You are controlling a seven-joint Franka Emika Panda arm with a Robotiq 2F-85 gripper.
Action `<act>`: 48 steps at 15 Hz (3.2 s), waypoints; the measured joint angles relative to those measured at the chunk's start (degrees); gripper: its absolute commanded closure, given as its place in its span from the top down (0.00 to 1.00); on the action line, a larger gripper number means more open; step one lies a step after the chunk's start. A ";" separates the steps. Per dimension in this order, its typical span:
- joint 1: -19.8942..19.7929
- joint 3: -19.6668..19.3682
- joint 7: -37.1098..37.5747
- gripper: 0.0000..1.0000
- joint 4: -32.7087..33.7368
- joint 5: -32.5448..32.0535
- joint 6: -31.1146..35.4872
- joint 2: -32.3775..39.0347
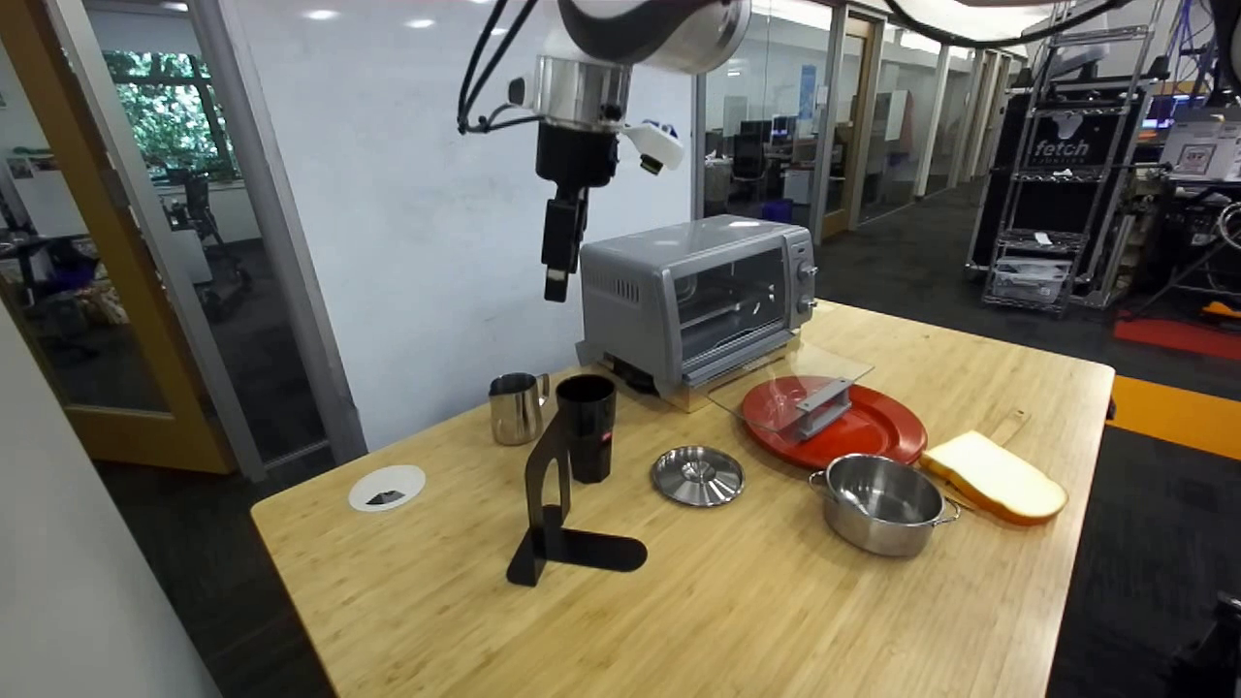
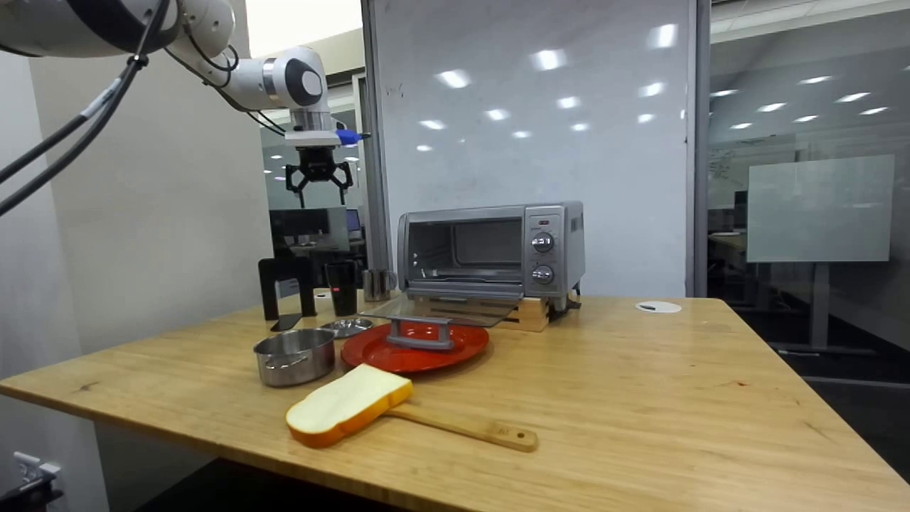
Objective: Move the cup from the right to the left side of the table
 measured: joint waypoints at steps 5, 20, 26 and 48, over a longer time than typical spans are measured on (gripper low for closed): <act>3.34 1.66 0.42 1.00 -0.28 0.01 -4.09 -4.60; 5.90 3.92 6.81 1.00 -15.70 4.65 -8.27 -16.28; 5.85 3.93 6.75 1.00 -23.56 6.24 -8.21 -20.87; 12.46 8.39 22.53 1.00 -42.88 6.50 -4.99 -36.16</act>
